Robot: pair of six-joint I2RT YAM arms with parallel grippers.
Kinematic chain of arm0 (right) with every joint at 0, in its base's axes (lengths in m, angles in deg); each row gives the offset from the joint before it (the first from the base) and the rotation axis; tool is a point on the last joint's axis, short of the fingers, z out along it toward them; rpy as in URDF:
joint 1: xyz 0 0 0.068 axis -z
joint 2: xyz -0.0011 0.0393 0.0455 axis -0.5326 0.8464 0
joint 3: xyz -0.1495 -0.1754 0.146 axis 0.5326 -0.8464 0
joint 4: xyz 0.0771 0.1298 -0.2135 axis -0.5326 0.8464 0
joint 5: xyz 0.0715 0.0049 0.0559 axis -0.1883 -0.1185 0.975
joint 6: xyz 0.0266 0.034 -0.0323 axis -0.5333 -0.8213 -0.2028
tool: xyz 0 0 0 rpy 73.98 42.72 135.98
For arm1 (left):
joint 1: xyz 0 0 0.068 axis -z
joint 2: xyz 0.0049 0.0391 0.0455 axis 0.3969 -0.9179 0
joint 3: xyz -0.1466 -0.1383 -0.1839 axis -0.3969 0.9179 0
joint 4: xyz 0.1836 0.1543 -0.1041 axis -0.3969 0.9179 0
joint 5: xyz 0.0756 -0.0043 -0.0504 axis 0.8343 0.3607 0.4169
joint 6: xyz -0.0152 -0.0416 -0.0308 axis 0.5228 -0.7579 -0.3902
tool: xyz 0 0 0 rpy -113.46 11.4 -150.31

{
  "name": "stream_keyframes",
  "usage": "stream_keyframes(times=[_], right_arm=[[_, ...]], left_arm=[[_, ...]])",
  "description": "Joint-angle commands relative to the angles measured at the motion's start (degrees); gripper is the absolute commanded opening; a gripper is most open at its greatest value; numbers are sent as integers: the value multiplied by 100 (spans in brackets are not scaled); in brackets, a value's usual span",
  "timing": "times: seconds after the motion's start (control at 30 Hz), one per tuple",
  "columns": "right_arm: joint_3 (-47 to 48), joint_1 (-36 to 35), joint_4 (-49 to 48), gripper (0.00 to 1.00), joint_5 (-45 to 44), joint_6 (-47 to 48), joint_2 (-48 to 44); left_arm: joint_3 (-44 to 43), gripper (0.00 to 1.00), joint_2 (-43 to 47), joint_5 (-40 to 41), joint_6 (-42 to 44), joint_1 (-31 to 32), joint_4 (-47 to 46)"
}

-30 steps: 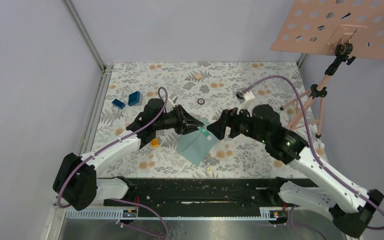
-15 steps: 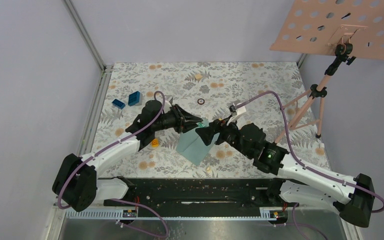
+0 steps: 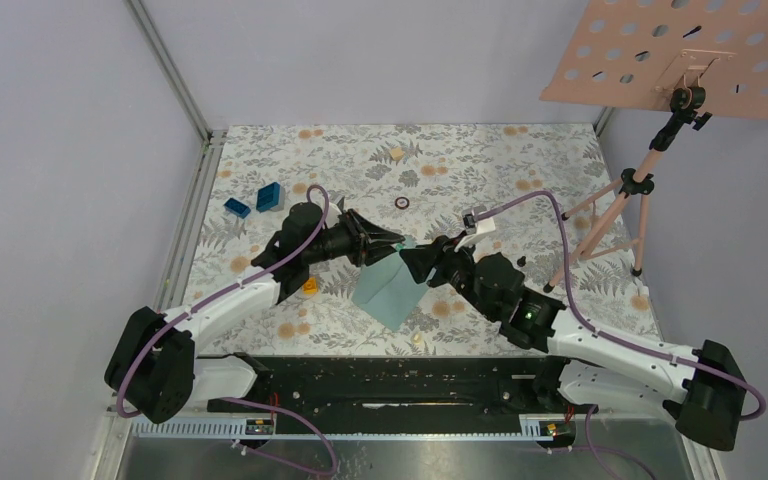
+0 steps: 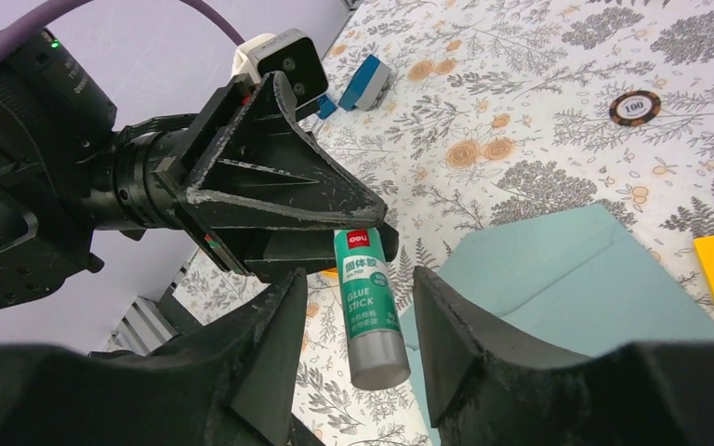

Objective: Place the letter into the envelope and seal it
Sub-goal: Adjust the solid glue.

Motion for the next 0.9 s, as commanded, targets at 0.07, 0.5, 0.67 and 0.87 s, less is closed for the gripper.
stream_keyframes(times=[0.07,0.5,0.67,0.87], right_arm=[[63,-44,-699,51,11,-281,351],[120,-44,-799,35,117,-357,509],[140,-46,-840,35,183,-406,580],[229,-45,-855,39,248,-437,711]], left_arm=[[131,0,128,93,-299,-35,-565],[249,0,139,25,-391,-53,-720],[270,0,130,-28,-410,-61,-799],[326,0,122,-67,-482,-72,-924]])
